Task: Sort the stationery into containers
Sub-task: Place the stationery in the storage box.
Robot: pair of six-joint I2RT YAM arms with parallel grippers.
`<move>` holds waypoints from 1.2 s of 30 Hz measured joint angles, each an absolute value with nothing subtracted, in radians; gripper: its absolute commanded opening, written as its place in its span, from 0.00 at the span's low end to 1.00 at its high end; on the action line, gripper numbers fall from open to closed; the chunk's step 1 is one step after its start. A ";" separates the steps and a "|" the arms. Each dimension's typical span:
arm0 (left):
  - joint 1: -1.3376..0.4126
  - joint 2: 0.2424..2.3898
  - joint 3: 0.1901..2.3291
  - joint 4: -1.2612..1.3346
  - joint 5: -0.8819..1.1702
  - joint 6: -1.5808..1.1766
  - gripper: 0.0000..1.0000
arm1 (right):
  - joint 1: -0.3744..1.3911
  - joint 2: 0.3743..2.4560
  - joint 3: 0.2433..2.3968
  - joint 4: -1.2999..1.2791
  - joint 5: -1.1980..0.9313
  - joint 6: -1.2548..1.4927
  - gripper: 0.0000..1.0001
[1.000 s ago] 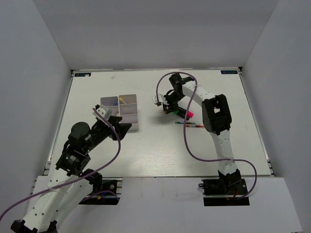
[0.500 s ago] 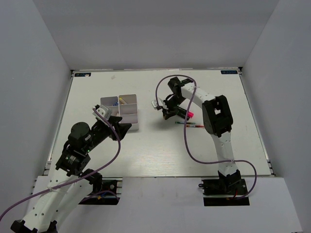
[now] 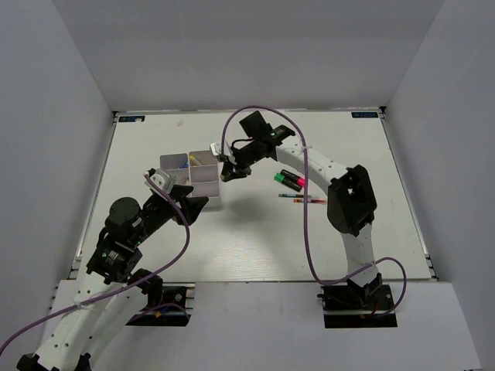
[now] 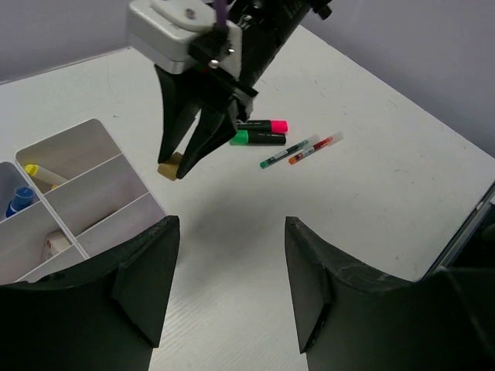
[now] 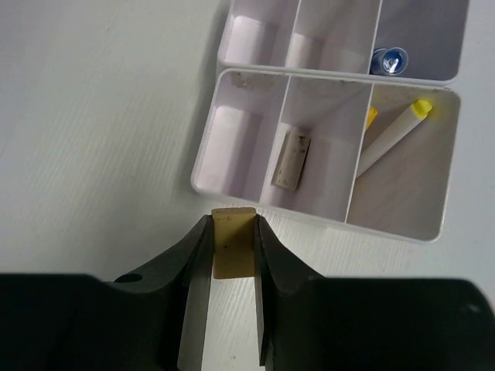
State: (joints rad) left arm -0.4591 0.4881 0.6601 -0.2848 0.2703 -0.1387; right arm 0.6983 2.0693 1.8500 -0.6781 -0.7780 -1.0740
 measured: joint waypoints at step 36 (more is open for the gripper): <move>-0.459 0.435 0.660 -0.276 0.300 -0.139 0.67 | 0.786 2.271 2.009 -0.413 -0.611 -0.728 0.60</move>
